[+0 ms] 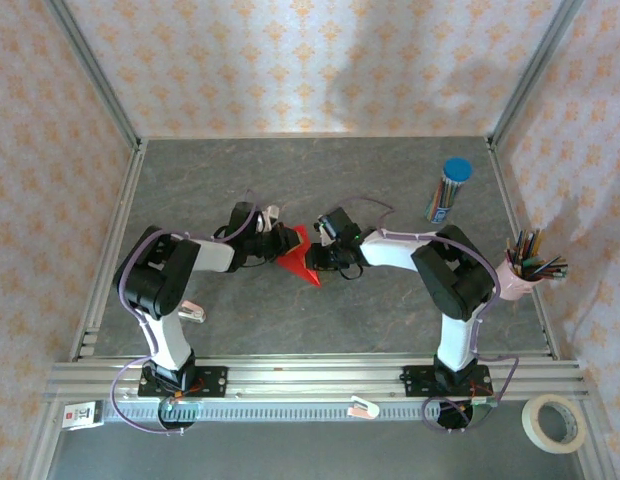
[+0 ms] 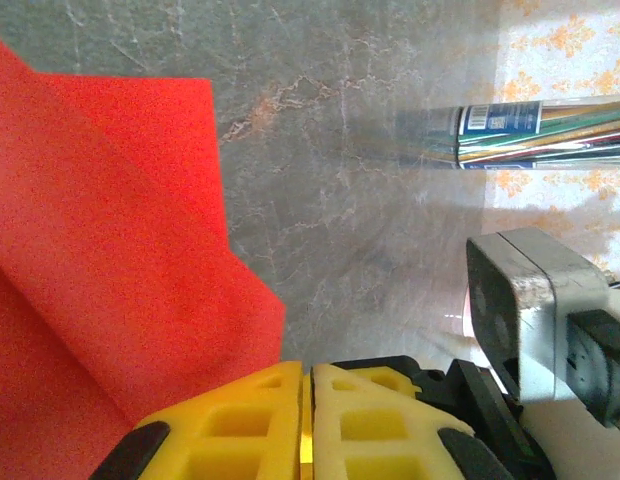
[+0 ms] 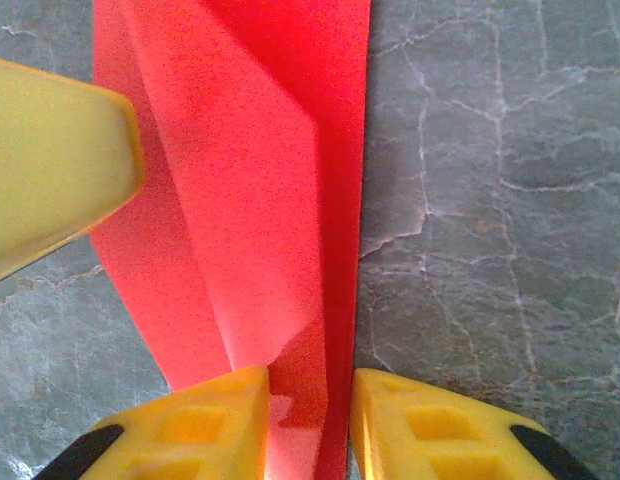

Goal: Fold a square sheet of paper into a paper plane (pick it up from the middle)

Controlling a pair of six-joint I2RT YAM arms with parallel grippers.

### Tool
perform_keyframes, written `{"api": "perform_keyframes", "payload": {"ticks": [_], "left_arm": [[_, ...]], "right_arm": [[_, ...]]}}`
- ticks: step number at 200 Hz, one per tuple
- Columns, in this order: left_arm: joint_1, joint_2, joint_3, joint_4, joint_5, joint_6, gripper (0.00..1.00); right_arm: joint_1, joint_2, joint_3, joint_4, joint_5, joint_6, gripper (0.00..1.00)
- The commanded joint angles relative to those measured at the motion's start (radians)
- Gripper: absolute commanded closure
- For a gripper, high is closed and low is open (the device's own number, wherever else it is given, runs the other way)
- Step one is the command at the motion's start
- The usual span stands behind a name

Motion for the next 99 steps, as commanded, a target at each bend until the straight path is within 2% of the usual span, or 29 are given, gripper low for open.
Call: {"api": "perform_keyframes", "payload": {"ticks": [1, 99], "left_arm": [[-0.012, -0.013, 0.026, -0.035, -0.017, 0.032, 0.89], [-0.04, 0.065, 0.085, -0.125, -0.055, 0.057, 0.9]], "right_arm": [[0.03, 0.09, -0.01, -0.053, 0.056, -0.015, 0.71], [0.032, 0.1, -0.011, -0.059, 0.065, -0.013, 0.71]]}}
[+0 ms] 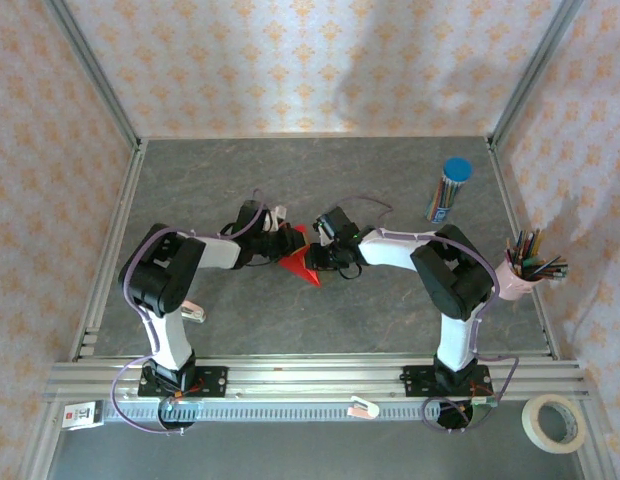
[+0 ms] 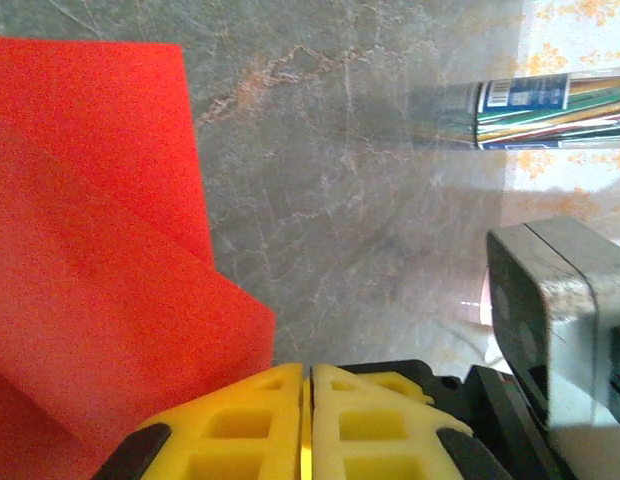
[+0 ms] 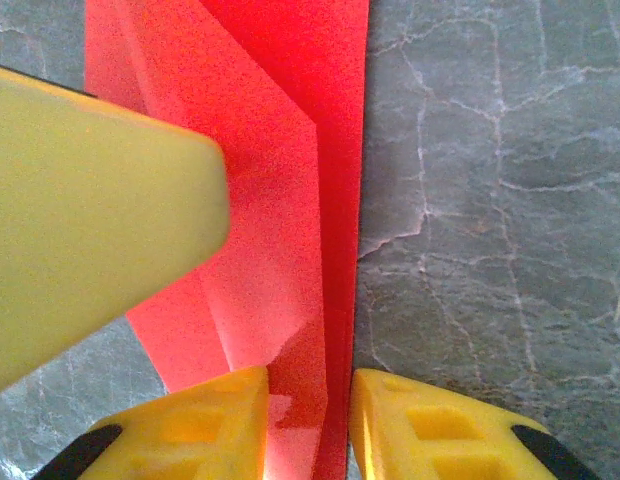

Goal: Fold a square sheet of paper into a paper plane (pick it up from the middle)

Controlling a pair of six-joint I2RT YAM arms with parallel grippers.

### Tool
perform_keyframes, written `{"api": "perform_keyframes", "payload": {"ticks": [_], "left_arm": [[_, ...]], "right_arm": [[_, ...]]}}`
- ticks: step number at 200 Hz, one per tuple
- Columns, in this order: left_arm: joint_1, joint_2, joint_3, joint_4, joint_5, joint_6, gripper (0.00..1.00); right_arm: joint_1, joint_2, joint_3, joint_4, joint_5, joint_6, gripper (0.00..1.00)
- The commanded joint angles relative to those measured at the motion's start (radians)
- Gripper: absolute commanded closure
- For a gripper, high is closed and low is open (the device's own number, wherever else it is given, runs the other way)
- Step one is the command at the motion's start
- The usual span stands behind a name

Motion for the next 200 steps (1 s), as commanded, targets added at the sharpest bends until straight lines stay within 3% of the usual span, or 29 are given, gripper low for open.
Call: {"api": "perform_keyframes", "payload": {"ticks": [1, 100, 200], "left_arm": [[-0.007, 0.026, 0.023, -0.052, -0.04, 0.027, 0.9], [-0.007, 0.05, 0.037, -0.101, -0.103, 0.036, 0.92], [-0.006, 0.045, 0.027, -0.096, -0.089, 0.04, 0.92]], "right_arm": [[0.026, 0.094, -0.024, -0.039, 0.049, -0.013, 0.71], [0.027, 0.079, -0.034, -0.038, 0.044, -0.001, 0.71], [-0.033, -0.18, -0.103, 0.057, -0.093, 0.125, 0.64]]}}
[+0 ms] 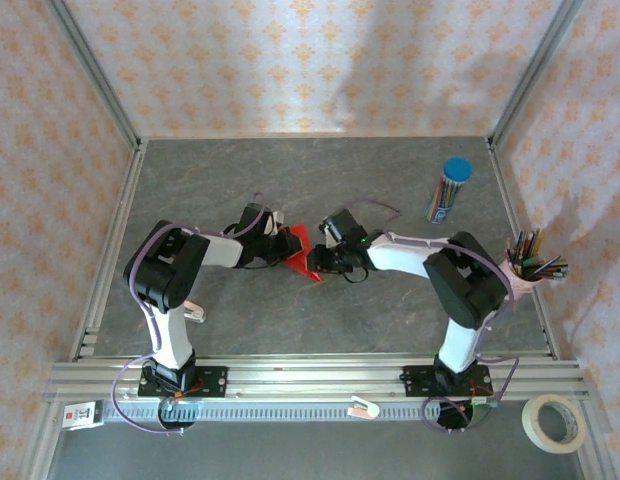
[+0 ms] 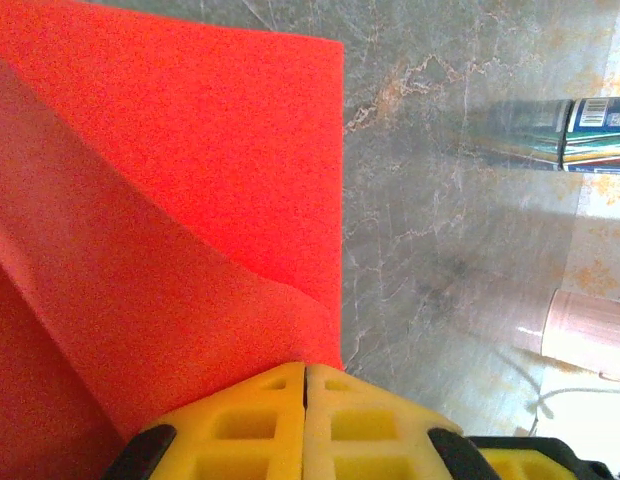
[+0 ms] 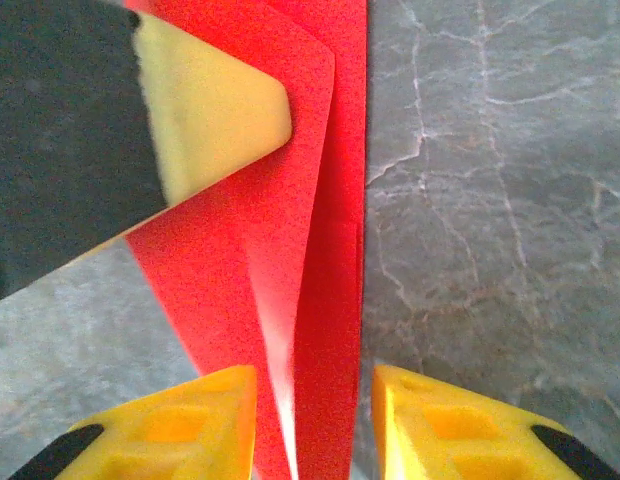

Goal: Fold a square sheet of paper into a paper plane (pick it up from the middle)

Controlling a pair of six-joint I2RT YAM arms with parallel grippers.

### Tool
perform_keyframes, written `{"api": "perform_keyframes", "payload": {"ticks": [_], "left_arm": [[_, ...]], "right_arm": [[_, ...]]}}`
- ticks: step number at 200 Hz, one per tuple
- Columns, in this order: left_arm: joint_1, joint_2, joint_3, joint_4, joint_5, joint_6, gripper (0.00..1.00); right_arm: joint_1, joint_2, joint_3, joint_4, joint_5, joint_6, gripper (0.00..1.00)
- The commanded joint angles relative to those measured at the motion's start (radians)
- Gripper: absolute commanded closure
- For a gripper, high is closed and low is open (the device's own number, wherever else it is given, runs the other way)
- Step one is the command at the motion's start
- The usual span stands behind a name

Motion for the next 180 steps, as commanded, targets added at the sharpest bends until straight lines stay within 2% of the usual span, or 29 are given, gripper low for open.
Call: {"api": "perform_keyframes", "payload": {"ticks": [1, 40, 180], "left_arm": [[-0.006, 0.009, 0.012, -0.014, -0.008, 0.018, 0.92], [-0.007, 0.002, 0.007, -0.009, -0.005, 0.018, 0.92], [-0.007, -0.006, 0.012, 0.011, 0.021, 0.013, 0.91]], "right_arm": [[-0.02, -0.062, -0.02, 0.044, -0.046, 0.046, 0.64], [-0.023, -0.034, -0.025, 0.054, -0.066, 0.05, 0.66], [-0.025, 0.006, -0.072, 0.062, -0.096, 0.051, 0.88]]}}
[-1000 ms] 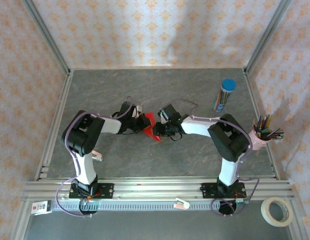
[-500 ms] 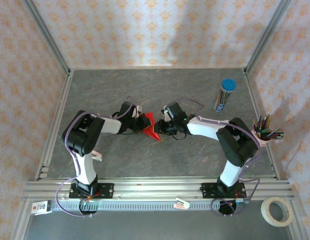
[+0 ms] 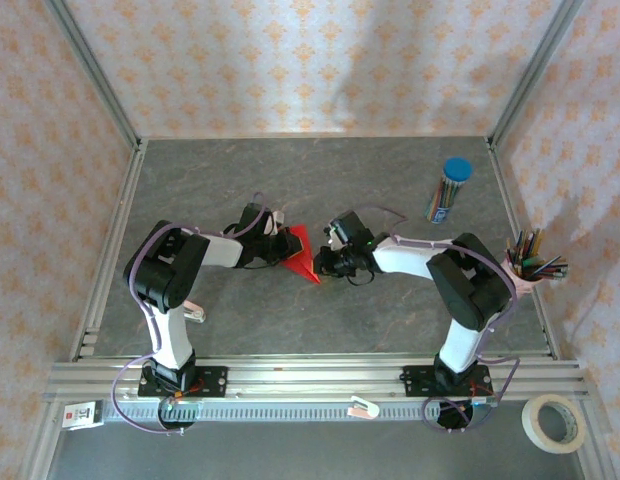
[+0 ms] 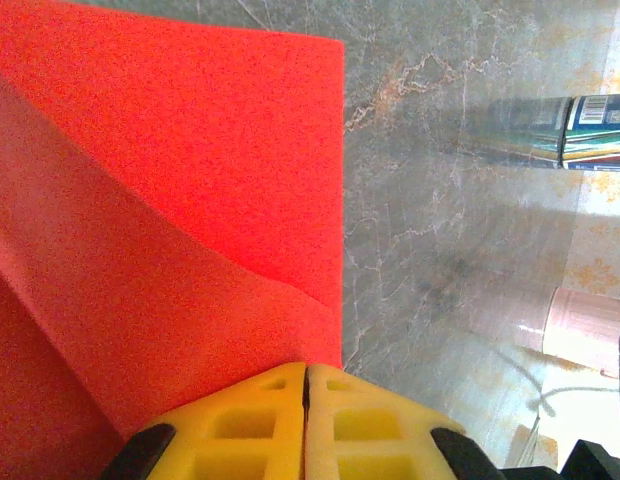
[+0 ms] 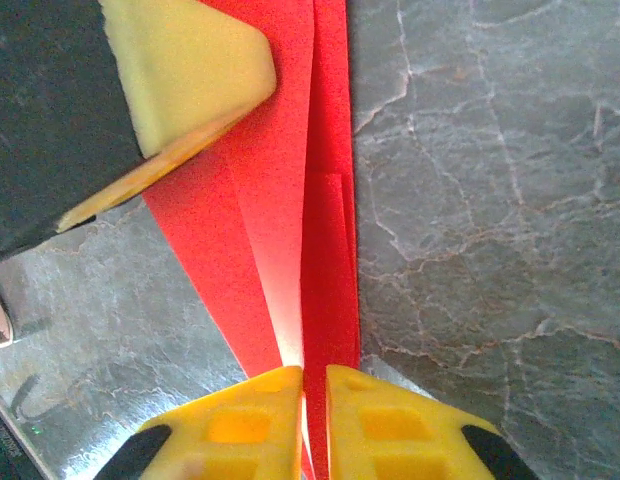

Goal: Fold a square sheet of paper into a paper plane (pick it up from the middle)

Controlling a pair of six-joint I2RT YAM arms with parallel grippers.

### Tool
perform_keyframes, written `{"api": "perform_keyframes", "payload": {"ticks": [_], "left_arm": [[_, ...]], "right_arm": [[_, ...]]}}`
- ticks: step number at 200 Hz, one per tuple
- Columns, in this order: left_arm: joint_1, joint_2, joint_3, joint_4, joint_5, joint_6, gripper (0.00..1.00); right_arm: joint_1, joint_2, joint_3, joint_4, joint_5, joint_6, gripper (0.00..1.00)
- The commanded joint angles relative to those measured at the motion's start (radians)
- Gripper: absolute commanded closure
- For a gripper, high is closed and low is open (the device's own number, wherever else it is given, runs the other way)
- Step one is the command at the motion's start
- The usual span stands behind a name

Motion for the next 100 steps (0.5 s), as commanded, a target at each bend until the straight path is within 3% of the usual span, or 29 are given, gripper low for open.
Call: {"api": "perform_keyframes", "payload": {"ticks": [1, 100], "left_arm": [[-0.006, -0.006, 0.012, 0.012, 0.018, 0.007, 0.91], [-0.006, -0.026, 0.013, 0.033, 0.037, -0.002, 0.9]], "right_arm": [[-0.003, 0.011, -0.016, 0.016, -0.011, 0.005, 0.88], [-0.003, 0.029, -0.043, 0.042, -0.02, 0.015, 0.88]]}}
